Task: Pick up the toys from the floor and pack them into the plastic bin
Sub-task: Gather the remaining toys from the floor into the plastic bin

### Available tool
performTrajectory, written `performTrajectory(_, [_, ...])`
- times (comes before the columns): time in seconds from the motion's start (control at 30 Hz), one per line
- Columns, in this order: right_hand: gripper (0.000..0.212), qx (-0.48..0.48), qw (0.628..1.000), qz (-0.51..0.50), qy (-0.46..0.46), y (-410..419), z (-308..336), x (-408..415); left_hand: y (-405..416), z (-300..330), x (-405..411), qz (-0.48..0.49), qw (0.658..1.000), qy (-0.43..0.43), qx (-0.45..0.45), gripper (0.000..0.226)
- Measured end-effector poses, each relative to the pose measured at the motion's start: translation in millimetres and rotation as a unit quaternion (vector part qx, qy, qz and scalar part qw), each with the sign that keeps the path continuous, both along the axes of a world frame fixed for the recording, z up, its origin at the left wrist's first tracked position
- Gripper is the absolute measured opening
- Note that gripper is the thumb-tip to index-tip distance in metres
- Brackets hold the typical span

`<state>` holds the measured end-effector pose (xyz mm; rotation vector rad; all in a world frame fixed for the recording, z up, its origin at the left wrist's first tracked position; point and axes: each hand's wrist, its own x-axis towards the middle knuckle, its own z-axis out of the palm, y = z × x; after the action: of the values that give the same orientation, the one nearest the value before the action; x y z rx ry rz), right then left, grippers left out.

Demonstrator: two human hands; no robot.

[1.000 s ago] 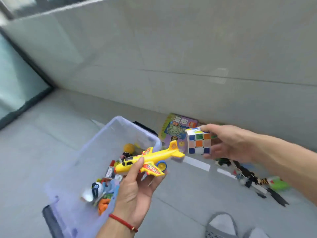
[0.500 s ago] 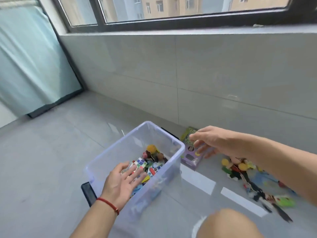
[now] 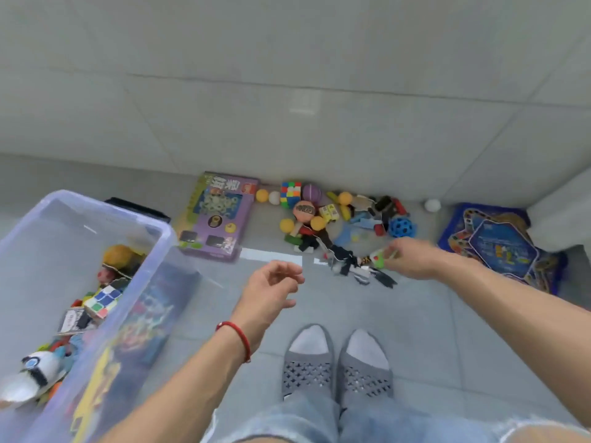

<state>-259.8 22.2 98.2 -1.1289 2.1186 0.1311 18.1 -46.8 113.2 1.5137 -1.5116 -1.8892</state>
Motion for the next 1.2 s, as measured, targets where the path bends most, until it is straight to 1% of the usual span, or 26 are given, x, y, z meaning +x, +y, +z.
performTrajectory(0.07, [0.043, 0.01, 0.999, 0.011, 0.033, 15, -46, -13, -1, -37, -30, -0.045, 0.998, -0.043, -0.025, 0.025])
performTrajectory(0.17, [0.061, -0.053, 0.994, 0.028, 0.087, 24, -100, -27, -10, -86, -68, -0.116, 0.983, -0.116, -0.085, 0.026])
performTrajectory(0.23, [0.068, -0.113, 0.986, 0.05, 0.111, 19, -121, -34, -19, -113, -87, -0.16, 0.96, -0.17, -0.152, 0.033])
performTrajectory(0.27, [0.069, -0.131, 0.983, 0.062, 0.116, 16, -129, -37, -24, -125, -95, -0.186, 0.943, -0.191, -0.2, 0.038])
performTrajectory(0.33, [0.068, -0.146, 0.976, 0.102, 0.122, 13, -145, -45, -31, -147, -106, -0.239, 0.902, -0.21, -0.291, 0.044])
performTrajectory(0.4, [0.06, -0.152, 0.97, 0.136, 0.13, 12, -159, -50, -39, -166, -114, -0.286, 0.866, -0.212, -0.35, 0.046])
performTrajectory(0.47, [0.053, -0.175, 0.968, 0.111, 0.142, 13, -168, -54, -45, -180, -119, -0.324, 0.835, -0.21, -0.392, 0.048])
performTrajectory(0.53, [0.051, -0.2, 0.971, 0.042, 0.128, 18, -172, -56, -50, -189, -123, -0.335, 0.821, -0.193, -0.42, 0.047])
performTrajectory(0.63, [0.057, -0.241, 0.964, -0.073, 0.081, 27, -168, -56, -56, -195, -125, -0.318, 0.817, -0.184, -0.444, 0.041])
performTrajectory(0.7, [0.057, -0.235, 0.963, -0.126, 0.048, 28, -164, -53, -58, -198, -128, -0.315, 0.814, -0.177, -0.455, 0.038])
performTrajectory(0.73, [0.053, -0.223, 0.966, -0.125, 0.05, 26, -163, -51, -59, -198, -130, -0.314, 0.814, -0.177, -0.455, 0.037])
performTrajectory(0.8, [0.047, -0.213, 0.971, -0.086, 0.067, 20, -163, -45, -61, -199, -134, -0.311, 0.815, -0.18, -0.454, 0.036])
performTrajectory(0.9, [0.044, -0.236, 0.969, -0.072, 0.021, 3, -167, -36, -63, -198, -137, -0.302, 0.813, -0.182, -0.464, 0.032])
performTrajectory(1.0, [0.042, -0.254, 0.964, -0.08, -0.011, -17, -173, -30, -65, -194, -139, -0.277, 0.81, -0.151, -0.494, 0.024])
performTrajectory(1.1, [0.038, -0.228, 0.971, -0.069, -0.028, -30, -176, -33, -68, -185, -141, -0.215, 0.827, -0.11, -0.508, 0.021])
performTrajectory(1.17, [0.033, -0.212, 0.975, -0.054, -0.034, -33, -176, -36, -71, -178, -142, -0.17, 0.837, -0.099, -0.51, 0.021])
performTrajectory(1.2, [0.031, -0.206, 0.977, -0.046, -0.035, -34, -174, -37, -72, -173, -142, -0.145, 0.848, -0.095, -0.501, 0.02])
